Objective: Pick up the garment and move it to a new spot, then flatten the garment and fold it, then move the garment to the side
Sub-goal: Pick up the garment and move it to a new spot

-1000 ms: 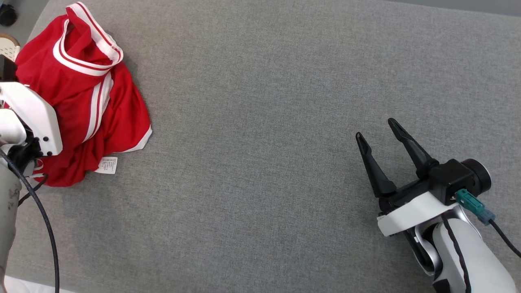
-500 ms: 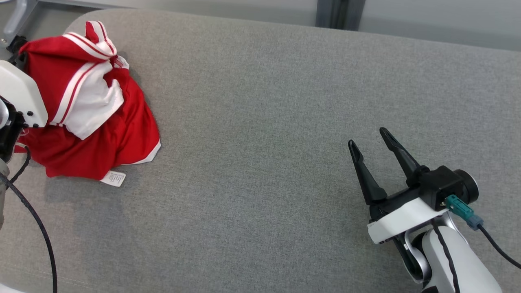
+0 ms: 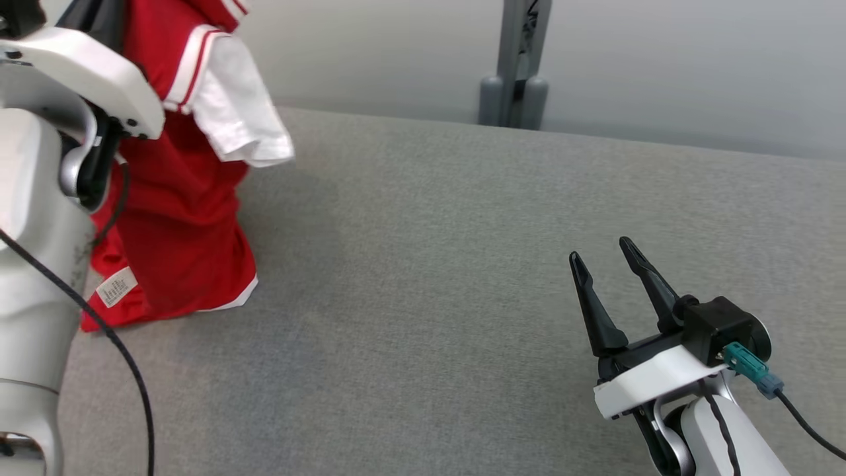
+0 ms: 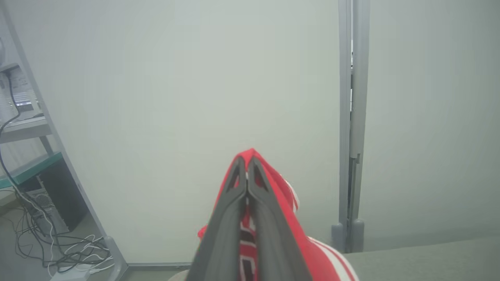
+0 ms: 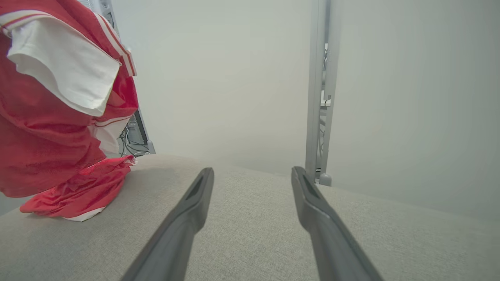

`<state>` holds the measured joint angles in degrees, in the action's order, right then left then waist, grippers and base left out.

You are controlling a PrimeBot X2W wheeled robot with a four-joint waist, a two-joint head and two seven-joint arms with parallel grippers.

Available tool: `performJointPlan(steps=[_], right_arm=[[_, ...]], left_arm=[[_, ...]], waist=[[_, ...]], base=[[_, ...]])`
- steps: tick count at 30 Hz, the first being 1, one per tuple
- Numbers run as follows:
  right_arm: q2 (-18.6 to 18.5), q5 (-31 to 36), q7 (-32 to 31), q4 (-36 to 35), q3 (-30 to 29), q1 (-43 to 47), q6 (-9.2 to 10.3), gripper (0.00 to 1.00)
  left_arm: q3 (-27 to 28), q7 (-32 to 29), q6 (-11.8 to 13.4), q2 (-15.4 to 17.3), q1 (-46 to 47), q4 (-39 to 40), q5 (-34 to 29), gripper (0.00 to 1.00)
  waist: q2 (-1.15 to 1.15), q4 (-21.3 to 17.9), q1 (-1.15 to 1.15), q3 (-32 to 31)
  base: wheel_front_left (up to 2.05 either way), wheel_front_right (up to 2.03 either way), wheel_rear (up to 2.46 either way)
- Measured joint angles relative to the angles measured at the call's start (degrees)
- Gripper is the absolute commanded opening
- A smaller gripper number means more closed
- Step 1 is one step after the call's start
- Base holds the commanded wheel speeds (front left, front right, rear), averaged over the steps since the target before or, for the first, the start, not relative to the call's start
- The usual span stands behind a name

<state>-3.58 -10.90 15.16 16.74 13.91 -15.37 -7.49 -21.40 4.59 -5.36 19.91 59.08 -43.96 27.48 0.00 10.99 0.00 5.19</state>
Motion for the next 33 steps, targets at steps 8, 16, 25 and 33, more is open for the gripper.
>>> performJointPlan(steps=[8,16,25,33], right_arm=[[0.60,0.65,0.00,-0.77,-3.71,0.98,0.00,1.00],[0.81,1.51,0.00,-1.35,-7.22,-0.62,0.00,1.00],[0.73,-0.11,0.00,-1.48,-9.28,-2.68,0.00,1.00],[0.74,-2.82,0.00,-1.88,-9.15,-3.16,0.00,1.00]], left_arm=[[-3.97,-2.07,-1.14,-4.32,-3.35,9.11,1.37,0.00],[-7.59,-4.09,-0.79,-8.69,-4.92,14.04,1.79,0.00],[-12.40,-2.70,-0.45,-12.34,-6.22,7.08,-0.78,0.00],[-18.17,-0.01,-1.14,-16.46,-6.04,-5.47,-1.96,1.00]], waist=[[0.00,-5.87,0.00,-2.32],[0.00,-14.15,0.00,-0.50],[0.00,-24.57,0.00,3.15],[0.00,-33.73,0.00,8.24]], base=[[0.00,0.00,0.00],[0.00,0.00,0.00],[0.00,0.00,0.00],[0.00,0.00,0.00]])
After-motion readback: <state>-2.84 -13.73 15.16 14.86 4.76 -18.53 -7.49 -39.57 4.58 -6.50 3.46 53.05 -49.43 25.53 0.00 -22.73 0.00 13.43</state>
